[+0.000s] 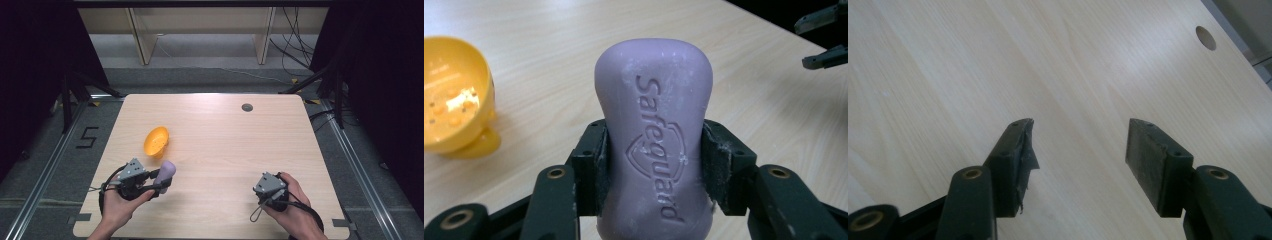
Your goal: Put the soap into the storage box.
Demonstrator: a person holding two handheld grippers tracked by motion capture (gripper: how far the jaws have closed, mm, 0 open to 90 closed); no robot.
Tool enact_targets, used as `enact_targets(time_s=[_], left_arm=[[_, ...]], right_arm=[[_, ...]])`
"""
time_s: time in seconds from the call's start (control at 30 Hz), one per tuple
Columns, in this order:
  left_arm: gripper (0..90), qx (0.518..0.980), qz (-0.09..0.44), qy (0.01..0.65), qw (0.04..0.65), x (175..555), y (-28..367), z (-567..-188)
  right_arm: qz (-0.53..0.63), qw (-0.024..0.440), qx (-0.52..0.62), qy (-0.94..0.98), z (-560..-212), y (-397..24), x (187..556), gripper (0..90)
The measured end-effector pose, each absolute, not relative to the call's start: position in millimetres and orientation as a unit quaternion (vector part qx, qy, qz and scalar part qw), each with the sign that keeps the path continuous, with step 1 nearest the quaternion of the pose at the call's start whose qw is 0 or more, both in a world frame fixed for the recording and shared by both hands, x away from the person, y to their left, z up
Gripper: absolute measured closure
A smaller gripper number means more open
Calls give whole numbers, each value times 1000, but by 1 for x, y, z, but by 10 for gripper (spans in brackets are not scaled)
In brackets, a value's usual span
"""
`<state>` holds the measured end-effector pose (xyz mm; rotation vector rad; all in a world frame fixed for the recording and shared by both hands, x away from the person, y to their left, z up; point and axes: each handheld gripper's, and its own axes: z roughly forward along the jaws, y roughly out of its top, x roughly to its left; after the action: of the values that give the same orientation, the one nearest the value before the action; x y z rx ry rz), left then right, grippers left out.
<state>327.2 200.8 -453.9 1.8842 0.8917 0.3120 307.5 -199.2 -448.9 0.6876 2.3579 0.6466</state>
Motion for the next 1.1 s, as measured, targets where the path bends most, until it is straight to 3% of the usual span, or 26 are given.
enact_targets(time_s=[0.33,1.1], left_arm=[[492,782,146,360,488,334,198,-452],[492,768,179,455,412,393,205,-422]], right_arm=[[285,264,269,882,-446,-195,316,476],[286,258,287,877,-445,-197,313,474]])
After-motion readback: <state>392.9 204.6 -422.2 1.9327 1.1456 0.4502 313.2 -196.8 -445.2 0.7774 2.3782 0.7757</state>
